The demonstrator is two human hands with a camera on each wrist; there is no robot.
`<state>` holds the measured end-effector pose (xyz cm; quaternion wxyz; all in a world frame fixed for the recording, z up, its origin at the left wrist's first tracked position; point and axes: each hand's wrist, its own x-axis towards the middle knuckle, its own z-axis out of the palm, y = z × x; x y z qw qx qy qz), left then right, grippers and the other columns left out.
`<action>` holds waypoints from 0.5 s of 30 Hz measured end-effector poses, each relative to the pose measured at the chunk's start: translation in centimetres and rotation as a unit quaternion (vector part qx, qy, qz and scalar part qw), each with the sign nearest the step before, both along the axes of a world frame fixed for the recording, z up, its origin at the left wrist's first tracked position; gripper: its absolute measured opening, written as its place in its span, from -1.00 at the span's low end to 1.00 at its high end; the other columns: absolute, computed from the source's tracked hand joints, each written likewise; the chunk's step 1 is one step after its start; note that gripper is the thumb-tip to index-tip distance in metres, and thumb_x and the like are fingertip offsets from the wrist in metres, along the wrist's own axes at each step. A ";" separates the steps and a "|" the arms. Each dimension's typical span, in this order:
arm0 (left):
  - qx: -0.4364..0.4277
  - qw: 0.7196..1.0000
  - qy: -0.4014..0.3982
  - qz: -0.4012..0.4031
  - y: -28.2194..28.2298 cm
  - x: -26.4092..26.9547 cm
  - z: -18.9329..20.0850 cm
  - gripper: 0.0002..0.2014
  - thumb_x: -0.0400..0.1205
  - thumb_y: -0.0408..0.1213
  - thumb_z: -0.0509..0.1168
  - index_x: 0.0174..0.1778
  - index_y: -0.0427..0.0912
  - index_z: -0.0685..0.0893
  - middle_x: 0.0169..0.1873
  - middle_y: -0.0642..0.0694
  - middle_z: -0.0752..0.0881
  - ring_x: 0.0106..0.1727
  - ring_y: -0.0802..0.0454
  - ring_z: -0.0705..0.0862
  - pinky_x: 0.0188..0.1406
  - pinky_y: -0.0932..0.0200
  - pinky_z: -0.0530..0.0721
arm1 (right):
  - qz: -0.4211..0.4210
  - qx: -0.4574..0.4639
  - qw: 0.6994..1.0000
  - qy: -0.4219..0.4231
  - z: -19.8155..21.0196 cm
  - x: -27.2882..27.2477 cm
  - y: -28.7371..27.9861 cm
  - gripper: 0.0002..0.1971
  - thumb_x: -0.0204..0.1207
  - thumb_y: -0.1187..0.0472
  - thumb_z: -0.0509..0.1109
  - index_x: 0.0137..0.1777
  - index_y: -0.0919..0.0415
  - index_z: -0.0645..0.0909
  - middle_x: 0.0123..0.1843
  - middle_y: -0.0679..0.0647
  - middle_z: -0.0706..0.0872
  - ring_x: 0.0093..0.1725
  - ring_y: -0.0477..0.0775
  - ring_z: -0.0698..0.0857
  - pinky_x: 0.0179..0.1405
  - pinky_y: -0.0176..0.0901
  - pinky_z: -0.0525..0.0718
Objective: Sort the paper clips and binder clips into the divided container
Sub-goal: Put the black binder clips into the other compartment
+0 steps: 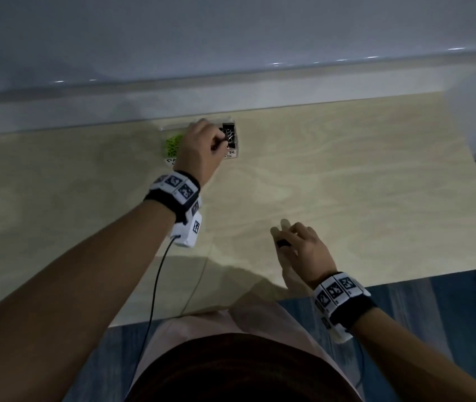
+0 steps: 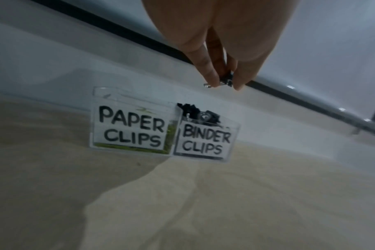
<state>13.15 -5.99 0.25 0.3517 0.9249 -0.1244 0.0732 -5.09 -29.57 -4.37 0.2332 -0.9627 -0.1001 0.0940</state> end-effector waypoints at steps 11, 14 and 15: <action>0.046 0.998 0.029 -0.020 3.7 -3.3 -0.5 -0.76 0.57 -0.32 0.35 0.15 -0.25 0.67 0.10 -0.22 0.67 0.17 -0.13 0.57 0.17 0.12 0.50 | 0.048 -0.061 0.996 0.032 0.3 0.8 2.1 -0.80 0.25 0.35 0.50 -0.10 0.23 0.71 -0.28 0.20 0.62 -0.40 0.26 0.61 -0.61 -0.08 0.60; 0.054 0.994 0.083 -0.056 7.2 -9.9 -0.6 -0.73 0.65 -0.12 0.15 0.05 -0.17 0.68 -0.06 -0.11 0.68 0.01 0.04 0.54 0.03 0.18 0.48 | 0.069 -0.044 0.997 0.004 0.6 2.0 3.0 -0.77 0.33 0.15 0.25 -0.25 0.26 0.70 -0.37 0.19 0.60 -0.47 0.27 0.60 -0.64 -0.13 0.57; 0.043 0.990 0.111 -0.078 8.4 -12.5 -0.4 -0.68 0.65 -0.04 0.09 -0.04 -0.14 0.68 -0.16 -0.07 0.66 -0.09 0.10 0.50 -0.10 0.22 0.47 | 0.069 -0.034 0.997 -0.002 0.6 2.6 3.3 -0.71 0.32 0.11 0.20 -0.30 0.27 0.69 -0.36 0.19 0.61 -0.47 0.27 0.61 -0.62 -0.12 0.58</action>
